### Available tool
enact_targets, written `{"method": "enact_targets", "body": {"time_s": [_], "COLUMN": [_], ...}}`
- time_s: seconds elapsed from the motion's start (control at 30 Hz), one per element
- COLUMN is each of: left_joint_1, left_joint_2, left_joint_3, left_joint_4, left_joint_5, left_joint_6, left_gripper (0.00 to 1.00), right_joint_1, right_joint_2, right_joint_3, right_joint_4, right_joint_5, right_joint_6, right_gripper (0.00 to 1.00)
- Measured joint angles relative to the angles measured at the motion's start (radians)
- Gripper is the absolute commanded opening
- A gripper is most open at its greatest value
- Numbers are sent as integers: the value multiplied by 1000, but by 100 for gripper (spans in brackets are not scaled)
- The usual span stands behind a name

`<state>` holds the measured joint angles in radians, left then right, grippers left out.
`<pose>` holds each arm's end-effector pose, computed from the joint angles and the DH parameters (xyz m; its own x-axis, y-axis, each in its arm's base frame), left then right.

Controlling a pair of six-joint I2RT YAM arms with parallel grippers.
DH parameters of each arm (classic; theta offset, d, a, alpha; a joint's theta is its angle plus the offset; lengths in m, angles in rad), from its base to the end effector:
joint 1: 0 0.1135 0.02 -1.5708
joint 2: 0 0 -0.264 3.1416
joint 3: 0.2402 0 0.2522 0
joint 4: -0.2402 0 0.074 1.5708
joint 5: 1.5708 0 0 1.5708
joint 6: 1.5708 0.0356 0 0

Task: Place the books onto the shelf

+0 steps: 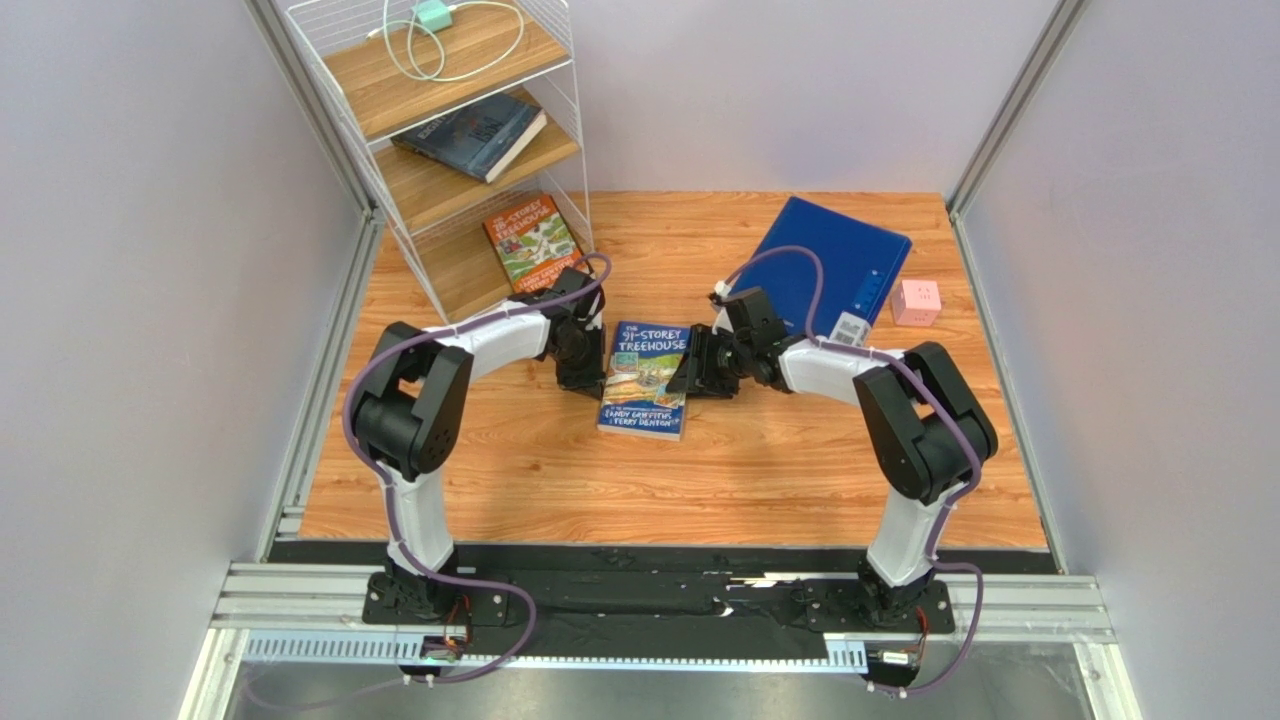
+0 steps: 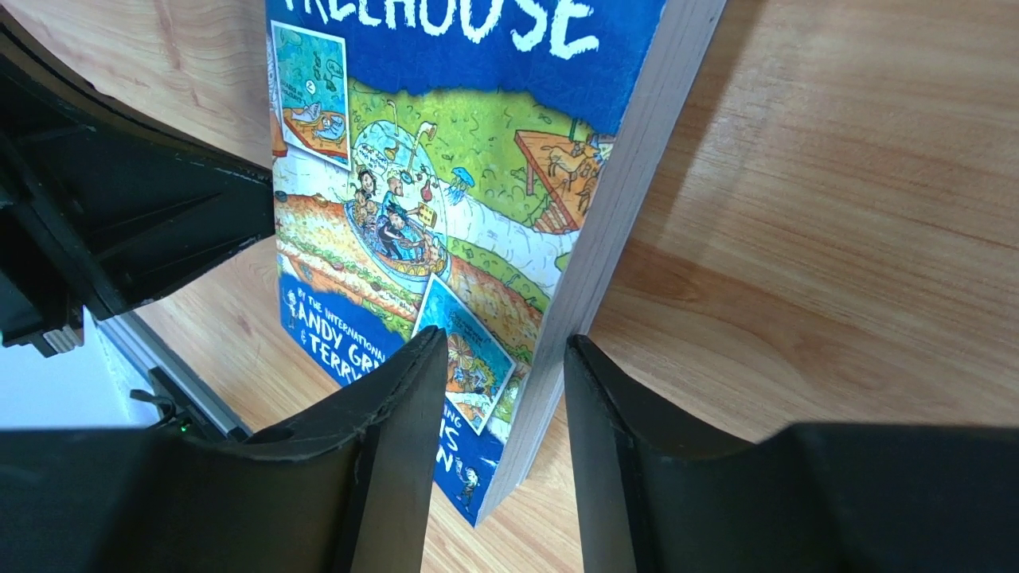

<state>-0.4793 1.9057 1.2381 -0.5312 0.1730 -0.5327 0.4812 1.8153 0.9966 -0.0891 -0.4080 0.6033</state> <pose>0.3307 -0.1788 0.1567 -0.9710 -0.0592 -0.2317 0.0194 0.9463 -0.3227 0.3132 0.1795 0.1477 -0.9392 0.0971 -0.3294 -0.1317 0.7839 0.6067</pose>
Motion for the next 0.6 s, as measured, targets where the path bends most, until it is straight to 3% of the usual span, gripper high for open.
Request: {"method": "enact_targets", "body": {"time_s": [0.6], "left_joint_1": [-39], "left_joint_2": [0], "left_joint_3": [11], "left_joint_4": [-12], "left_joint_5": [-55], "left_joint_6": [-2], "left_gripper": [0], "right_joint_1": [-6], "right_joint_2": [-31], "right_joint_3": [9], "right_joint_4": [35], "right_joint_5": [-47], "right_joint_6": [2], "right_gripper": [45]}}
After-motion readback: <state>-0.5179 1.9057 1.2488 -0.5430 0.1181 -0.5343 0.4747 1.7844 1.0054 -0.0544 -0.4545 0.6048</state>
